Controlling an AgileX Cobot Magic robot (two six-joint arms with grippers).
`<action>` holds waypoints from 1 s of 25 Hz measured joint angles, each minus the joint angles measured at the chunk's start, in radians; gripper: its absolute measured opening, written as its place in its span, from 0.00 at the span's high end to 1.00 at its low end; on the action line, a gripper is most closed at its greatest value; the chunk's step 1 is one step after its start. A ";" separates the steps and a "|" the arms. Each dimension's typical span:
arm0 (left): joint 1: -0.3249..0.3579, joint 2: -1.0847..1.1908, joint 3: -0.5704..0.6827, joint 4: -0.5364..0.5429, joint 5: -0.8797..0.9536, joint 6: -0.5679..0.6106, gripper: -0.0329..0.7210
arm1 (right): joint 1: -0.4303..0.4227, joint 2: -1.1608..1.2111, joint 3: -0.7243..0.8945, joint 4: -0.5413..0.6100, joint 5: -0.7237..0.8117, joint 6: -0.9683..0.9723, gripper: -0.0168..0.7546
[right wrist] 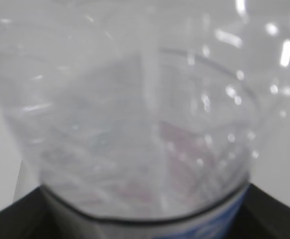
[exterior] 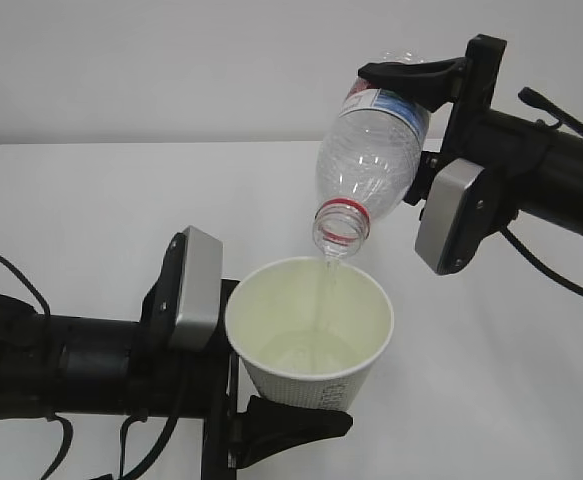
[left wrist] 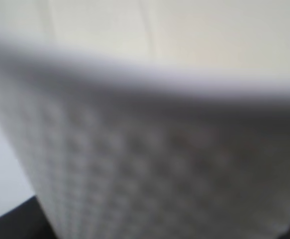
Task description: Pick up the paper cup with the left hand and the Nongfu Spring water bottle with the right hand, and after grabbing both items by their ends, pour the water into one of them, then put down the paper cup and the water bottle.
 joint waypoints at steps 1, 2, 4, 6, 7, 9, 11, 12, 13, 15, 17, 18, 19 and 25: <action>0.000 0.000 0.000 0.000 0.000 0.000 0.30 | 0.000 0.000 0.000 0.000 0.000 -0.004 0.30; 0.000 0.000 0.000 0.000 0.000 0.000 0.30 | 0.000 0.000 0.000 0.000 0.000 -0.006 0.30; 0.000 0.000 0.000 0.000 0.000 0.000 0.30 | 0.000 0.000 0.000 0.000 -0.002 -0.013 0.30; 0.000 0.000 0.000 0.000 0.000 0.000 0.30 | 0.000 0.000 0.000 0.000 -0.002 -0.015 0.30; 0.000 0.000 0.000 0.000 0.000 0.000 0.30 | 0.000 0.000 0.000 0.002 -0.002 -0.016 0.30; 0.000 0.000 0.000 0.000 0.000 0.000 0.30 | 0.000 0.000 0.000 0.002 -0.002 -0.018 0.30; 0.000 0.000 0.000 0.000 0.000 0.000 0.30 | 0.000 0.000 0.000 0.002 -0.002 -0.019 0.30; 0.000 0.000 0.000 0.000 0.000 0.000 0.30 | 0.000 0.000 0.000 0.002 -0.002 -0.019 0.30; 0.000 0.000 0.000 0.000 0.000 0.000 0.30 | 0.000 0.000 0.000 0.002 -0.002 -0.019 0.30; 0.000 0.000 0.000 0.000 0.000 0.000 0.30 | 0.000 0.000 0.000 0.002 -0.002 -0.019 0.30; 0.000 0.000 0.000 0.000 0.000 0.000 0.30 | 0.000 0.000 0.000 0.002 -0.004 -0.019 0.30; 0.000 0.000 0.000 0.000 0.000 0.000 0.30 | 0.000 0.000 0.000 0.002 -0.005 -0.019 0.30; 0.000 0.000 0.000 0.000 0.000 0.000 0.30 | 0.000 0.000 0.000 0.002 -0.006 -0.019 0.30; 0.000 0.000 0.000 0.000 0.000 0.000 0.30 | 0.000 0.000 0.000 0.004 -0.009 -0.023 0.30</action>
